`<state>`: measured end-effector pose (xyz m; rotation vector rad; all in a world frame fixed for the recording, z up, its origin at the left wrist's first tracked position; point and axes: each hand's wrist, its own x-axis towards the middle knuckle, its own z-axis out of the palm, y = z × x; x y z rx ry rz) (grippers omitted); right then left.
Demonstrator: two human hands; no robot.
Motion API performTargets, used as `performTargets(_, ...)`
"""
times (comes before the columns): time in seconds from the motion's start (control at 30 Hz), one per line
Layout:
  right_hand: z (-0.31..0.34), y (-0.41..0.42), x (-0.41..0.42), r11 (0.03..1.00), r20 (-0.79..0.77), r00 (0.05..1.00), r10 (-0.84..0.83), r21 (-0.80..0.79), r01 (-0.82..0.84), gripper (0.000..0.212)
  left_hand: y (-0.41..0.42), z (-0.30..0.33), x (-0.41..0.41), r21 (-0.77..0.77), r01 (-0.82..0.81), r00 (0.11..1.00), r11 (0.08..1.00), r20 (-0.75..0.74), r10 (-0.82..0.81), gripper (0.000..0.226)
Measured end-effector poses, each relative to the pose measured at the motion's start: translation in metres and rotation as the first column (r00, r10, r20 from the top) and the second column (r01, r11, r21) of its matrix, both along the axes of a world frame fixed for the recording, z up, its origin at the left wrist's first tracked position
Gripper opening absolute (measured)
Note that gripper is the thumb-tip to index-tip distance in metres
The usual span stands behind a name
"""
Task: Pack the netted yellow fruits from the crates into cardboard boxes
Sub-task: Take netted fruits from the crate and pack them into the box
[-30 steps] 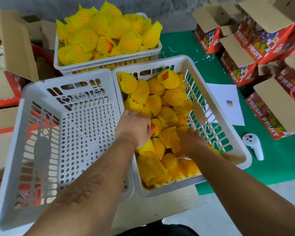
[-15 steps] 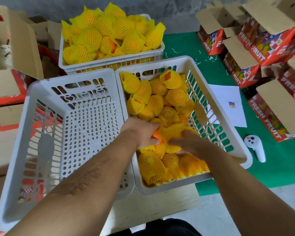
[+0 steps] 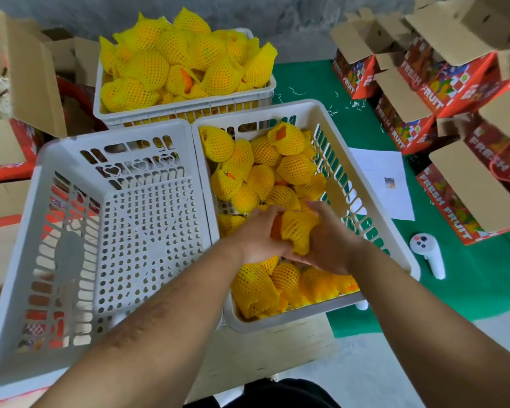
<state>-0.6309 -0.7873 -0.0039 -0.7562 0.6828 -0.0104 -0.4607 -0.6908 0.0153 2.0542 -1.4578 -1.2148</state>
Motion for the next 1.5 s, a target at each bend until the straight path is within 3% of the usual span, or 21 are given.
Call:
performTargets(0.07,0.006,-0.008,-0.007,0.956,0.135,0.980,-0.146,0.275,0.105,0.083,0.000,0.006,-0.001,-0.029,-0.212,0.924,0.977,-0.332,0.190,0.066)
performTargets(0.1,0.009,-0.008,-0.009,0.942,0.166,0.971,-0.173,0.314,0.114,0.075,0.001,0.010,-0.003,-0.016,-0.319,0.841,0.948,-0.465,0.276,0.058)
performTargets(0.13,0.012,-0.007,-0.010,0.959,0.173,0.973,-0.151,0.264,0.102,0.068,0.002,0.013,-0.005,0.014,-0.406,0.760,0.914,-0.551,0.345,0.053)
performTargets(0.2,0.013,-0.002,-0.008,0.997,0.121,0.990,-0.075,0.007,0.075,0.062,0.004,0.015,-0.007,0.069,-0.489,0.656,0.870,-0.628,0.419,0.050)
performTargets(0.3,0.022,0.004,0.001,0.954,0.009,0.990,-0.140,-0.265,0.137,0.031,0.010,0.018,-0.008,0.080,-0.494,0.610,0.866,-0.678,0.411,0.042)
performTargets(0.4,0.028,0.004,0.006,0.921,0.002,0.980,-0.201,-0.340,0.189,0.017,0.015,0.018,-0.008,0.056,-0.547,0.570,0.835,-0.706,0.420,0.045)
performTargets(0.53,0.030,0.004,0.007,0.944,-0.012,0.989,-0.149,-0.299,0.138,0.006,0.020,0.022,-0.005,0.168,-0.622,0.275,0.765,-0.867,0.414,0.056)
performTargets(0.6,0.032,0.005,0.006,0.972,0.012,0.997,-0.082,-0.220,0.083,0.011,0.023,0.024,-0.004,0.204,-0.655,0.170,0.727,-0.898,0.405,0.056)
performTargets(0.67,0.037,0.004,0.005,0.984,0.039,0.998,-0.053,-0.170,0.058,0.008,0.026,0.025,-0.003,0.246,-0.685,0.124,0.686,-0.888,0.442,0.055)
performTargets(0.73,0.040,0.003,0.006,0.944,-0.032,0.999,-0.023,-0.331,0.011,0.026,0.028,0.023,-0.005,0.304,-0.717,0.075,0.627,-0.861,0.503,0.053)
performTargets(0.8,0.041,0.009,0.011,0.725,-0.217,0.976,-0.001,-0.673,-0.149,0.057,0.028,0.021,-0.009,0.330,-0.746,0.054,0.578,-0.836,0.547,0.049)
performTargets(0.87,0.039,0.022,0.022,0.521,-0.257,0.966,0.021,-0.822,-0.230,0.071,0.027,0.020,-0.013,0.331,-0.770,0.058,0.546,-0.815,0.576,0.043)
performTargets(1.0,0.037,0.036,0.033,0.646,-0.032,0.994,-0.105,-0.762,0.044,0.089,0.027,0.019,-0.021,0.364,-0.783,0.021,0.504,-0.794,0.607,0.041)
performTargets(1.1,0.037,0.036,0.031,0.747,0.034,0.986,-0.162,-0.649,0.145,0.077,0.035,0.021,-0.020,0.254,-0.799,0.143,0.545,-0.800,0.583,0.042)
performTargets(1.23,0.040,0.042,0.031,0.884,0.202,0.947,-0.251,-0.351,0.309,0.044,0.043,0.018,-0.022,-0.097,-0.775,0.545,0.624,-0.603,0.583,0.034)
performTargets(1.3,0.045,0.041,0.031,0.903,0.240,0.911,-0.335,-0.193,0.383,0.055,0.046,0.015,-0.028,-0.232,-0.671,0.702,0.704,-0.503,0.504,0.027)
performTargets(1.37,0.050,0.037,0.028,0.907,0.224,0.908,-0.354,-0.154,0.392,0.071,0.049,0.011,-0.029,-0.333,-0.601,0.781,0.727,-0.438,0.445,0.032)
performTargets(1.43,0.051,0.034,0.024,0.934,0.197,0.942,-0.271,-0.183,0.306,0.067,0.050,0.011,-0.023,-0.424,-0.530,0.844,0.734,-0.343,0.412,0.059)
performTargets(1.5,0.054,0.036,0.022,0.960,0.131,0.978,-0.162,-0.208,0.187,0.057,0.048,0.014,-0.017,-0.424,-0.527,0.830,0.736,-0.441,0.341,0.074)
